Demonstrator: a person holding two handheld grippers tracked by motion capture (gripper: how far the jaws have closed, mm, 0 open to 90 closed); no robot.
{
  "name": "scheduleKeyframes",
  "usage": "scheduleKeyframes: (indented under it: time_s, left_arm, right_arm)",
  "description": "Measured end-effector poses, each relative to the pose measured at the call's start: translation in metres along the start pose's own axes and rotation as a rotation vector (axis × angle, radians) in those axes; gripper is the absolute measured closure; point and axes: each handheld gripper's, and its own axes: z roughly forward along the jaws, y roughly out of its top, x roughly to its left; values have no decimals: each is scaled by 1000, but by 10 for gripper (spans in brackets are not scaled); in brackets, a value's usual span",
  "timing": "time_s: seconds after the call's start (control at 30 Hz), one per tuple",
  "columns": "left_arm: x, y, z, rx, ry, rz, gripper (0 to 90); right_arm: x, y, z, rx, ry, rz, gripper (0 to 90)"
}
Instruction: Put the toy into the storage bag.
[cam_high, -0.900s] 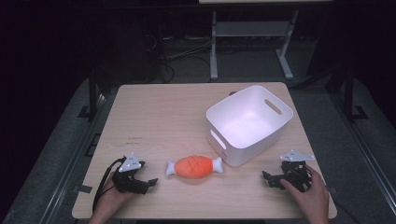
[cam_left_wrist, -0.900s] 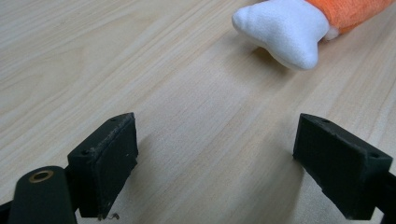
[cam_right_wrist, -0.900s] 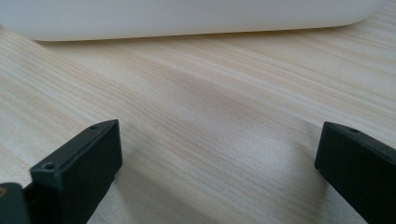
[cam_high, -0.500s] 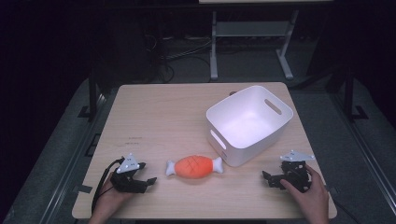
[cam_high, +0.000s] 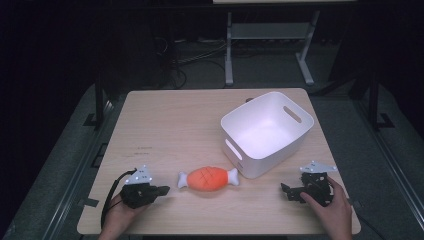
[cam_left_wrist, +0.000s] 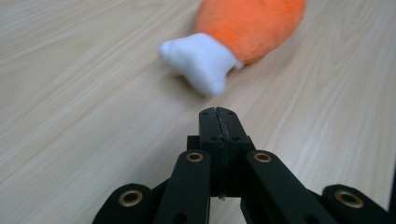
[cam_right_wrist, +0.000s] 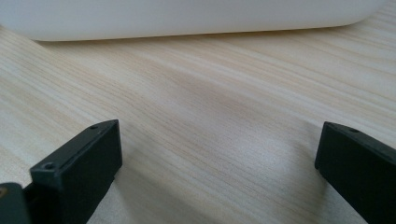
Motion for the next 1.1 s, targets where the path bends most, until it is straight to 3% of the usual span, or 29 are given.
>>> scheduleKeyframes:
  time_s: [0.23,0.53,1.1]
  left_arm:
    - [-8,9,12,13,-30,18,896]
    - [-10,15,27,40,-33,39,896]
    - [6,26,36,58,56,48,896]
  right_arm:
    - [0,0,0,0,0,0,2]
    - [0,0,0,0,0,0,2]
    - [0,0,0,1,-1,3,2]
